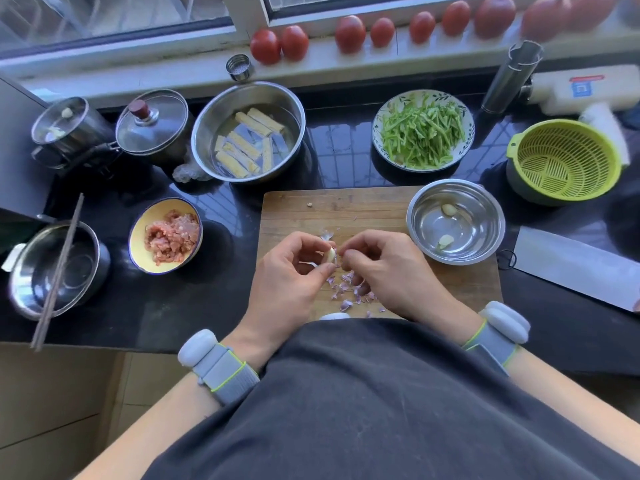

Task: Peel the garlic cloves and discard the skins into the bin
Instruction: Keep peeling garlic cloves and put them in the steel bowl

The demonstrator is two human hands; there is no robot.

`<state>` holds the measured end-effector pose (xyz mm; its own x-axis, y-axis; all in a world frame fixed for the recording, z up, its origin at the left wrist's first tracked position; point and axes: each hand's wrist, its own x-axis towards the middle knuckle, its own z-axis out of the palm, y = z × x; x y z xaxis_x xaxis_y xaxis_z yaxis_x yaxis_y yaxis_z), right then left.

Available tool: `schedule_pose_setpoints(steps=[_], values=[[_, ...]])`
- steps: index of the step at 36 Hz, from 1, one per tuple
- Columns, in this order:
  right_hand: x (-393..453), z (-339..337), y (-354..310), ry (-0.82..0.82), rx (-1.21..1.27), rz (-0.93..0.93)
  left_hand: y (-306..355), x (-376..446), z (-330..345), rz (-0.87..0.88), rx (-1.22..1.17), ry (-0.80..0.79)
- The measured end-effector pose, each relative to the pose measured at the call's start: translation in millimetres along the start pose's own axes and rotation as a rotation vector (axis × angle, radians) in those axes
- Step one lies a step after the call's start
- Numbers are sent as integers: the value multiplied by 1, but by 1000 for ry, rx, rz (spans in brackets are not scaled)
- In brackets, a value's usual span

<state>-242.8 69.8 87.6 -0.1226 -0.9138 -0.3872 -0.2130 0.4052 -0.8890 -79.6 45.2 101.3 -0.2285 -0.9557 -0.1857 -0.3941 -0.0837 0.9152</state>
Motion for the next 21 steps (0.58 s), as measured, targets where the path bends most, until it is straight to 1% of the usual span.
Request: schedule_pose_setpoints(steps=[2,9,13,18,21], values=[[-2,0,-4,-23,46,1,2,-1,0,8,17,6],[-5,2,-6,-41,83,50,4,-2,0,37,45,20],[-6,1,-7,-44,61,7,2,-3,-1,41,29,26],[-6,0,-9,-23,-44,-90,-1,-2,-1,34,-27,22],[-6,1,-9,-27,-50,-93,-3,-2,-1,34,-47,24]])
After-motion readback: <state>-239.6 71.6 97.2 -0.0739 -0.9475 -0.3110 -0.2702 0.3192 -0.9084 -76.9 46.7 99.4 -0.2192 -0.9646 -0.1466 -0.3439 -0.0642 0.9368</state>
